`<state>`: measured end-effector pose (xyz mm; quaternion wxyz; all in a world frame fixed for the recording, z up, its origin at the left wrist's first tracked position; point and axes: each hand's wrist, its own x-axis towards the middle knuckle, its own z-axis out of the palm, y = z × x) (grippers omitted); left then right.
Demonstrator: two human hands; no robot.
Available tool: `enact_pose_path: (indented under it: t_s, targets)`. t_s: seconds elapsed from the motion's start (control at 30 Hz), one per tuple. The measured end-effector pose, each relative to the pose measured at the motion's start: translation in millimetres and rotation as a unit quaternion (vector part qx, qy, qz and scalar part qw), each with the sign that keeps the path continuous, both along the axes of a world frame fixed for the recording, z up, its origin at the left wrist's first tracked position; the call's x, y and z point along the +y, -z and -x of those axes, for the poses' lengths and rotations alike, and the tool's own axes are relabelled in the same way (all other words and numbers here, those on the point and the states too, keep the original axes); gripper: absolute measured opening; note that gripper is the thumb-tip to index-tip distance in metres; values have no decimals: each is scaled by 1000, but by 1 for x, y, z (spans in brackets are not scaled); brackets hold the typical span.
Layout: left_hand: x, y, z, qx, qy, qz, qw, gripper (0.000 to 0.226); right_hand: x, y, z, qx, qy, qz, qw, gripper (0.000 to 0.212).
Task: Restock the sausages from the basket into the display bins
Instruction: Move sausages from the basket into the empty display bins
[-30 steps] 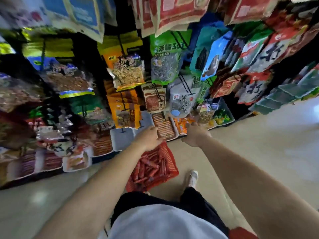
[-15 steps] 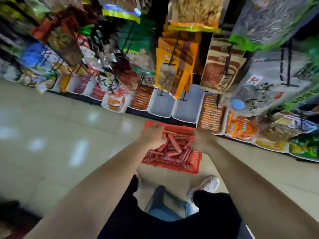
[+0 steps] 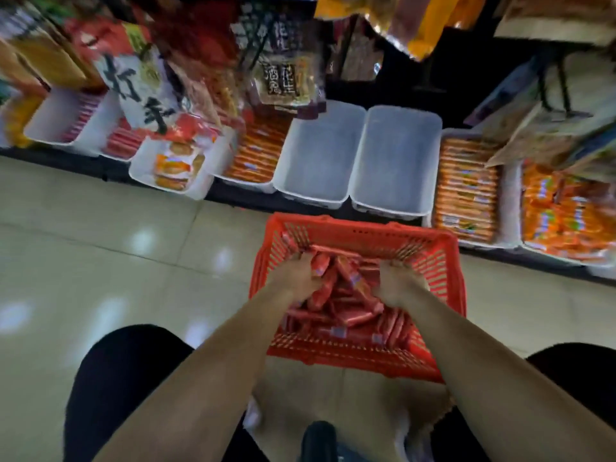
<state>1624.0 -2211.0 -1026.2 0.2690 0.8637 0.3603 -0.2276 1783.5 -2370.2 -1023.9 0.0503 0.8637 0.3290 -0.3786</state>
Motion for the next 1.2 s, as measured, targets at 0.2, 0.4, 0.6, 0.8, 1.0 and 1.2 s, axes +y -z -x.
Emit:
enact_pose_path:
  t_s: [0.2, 0.4, 0.6, 0.8, 1.0, 1.2]
  targets:
    - [-15, -5, 48, -21, -9, 12, 1000, 70, -17, -12, 51, 14, -14, 0, 1000, 74]
    - [-19, 3, 34, -7, -15, -1, 1000, 67, -42, 14, 56, 14, 17, -24, 999, 73]
    - [-42, 72, 21, -9, -77, 36, 996, 67, -39, 81, 22, 40, 34, -17, 998, 66]
    - [-16, 130, 4, 37, -83, -9, 996, 85, -12, 150, 9, 55, 29, -22, 998, 64]
    - [-13, 162, 10, 59, -134, 22, 989, 99, -16, 186, 26, -43, -37, -15, 998, 68]
    - [-20, 166, 9, 43, -215, 89, 972, 113, -24, 180, 37, 4, 28, -54, 998, 74]
